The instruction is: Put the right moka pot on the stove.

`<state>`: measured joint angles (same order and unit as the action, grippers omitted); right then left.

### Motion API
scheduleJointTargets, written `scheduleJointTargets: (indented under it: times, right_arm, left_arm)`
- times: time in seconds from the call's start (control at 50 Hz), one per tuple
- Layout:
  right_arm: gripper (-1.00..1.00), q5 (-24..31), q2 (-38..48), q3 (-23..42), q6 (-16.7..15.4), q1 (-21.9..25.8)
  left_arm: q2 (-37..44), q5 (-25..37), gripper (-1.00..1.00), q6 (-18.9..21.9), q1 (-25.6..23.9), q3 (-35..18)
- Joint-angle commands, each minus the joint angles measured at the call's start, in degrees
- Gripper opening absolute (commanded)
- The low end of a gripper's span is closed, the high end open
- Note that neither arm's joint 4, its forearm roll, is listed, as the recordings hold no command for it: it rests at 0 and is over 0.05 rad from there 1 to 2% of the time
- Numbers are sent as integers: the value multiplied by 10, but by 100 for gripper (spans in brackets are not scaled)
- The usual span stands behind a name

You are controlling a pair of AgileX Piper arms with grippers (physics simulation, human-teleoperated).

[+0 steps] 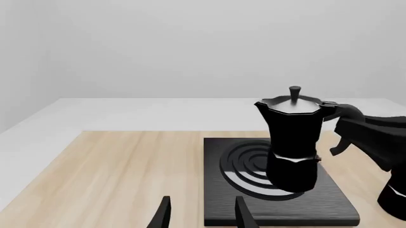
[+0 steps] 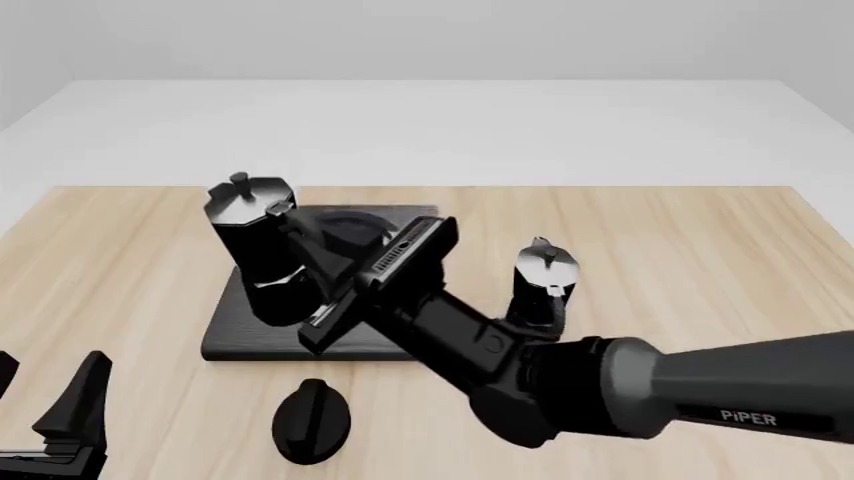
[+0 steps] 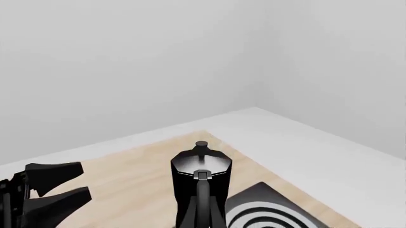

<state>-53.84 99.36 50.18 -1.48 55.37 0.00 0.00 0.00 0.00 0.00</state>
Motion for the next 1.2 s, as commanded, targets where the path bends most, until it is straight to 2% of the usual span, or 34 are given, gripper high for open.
scheduleJointTargets:
  times: [0.02, 0.44, 1.0, 1.2]
  right_arm:
    - [-100, -26, 24, 26, 5, -7]
    - [-100, -48, 92, 71, 11, -22]
    - [-100, -28, 206, 209, 0, -78]
    - [-100, -19, 247, 251, 10, -92]
  left_arm:
    - [0, 0, 100, 0, 0, 0]
    - [0, 0, 100, 0, 0, 0]
    - [0, 0, 100, 0, 0, 0]
    - [0, 0, 100, 0, 0, 0]
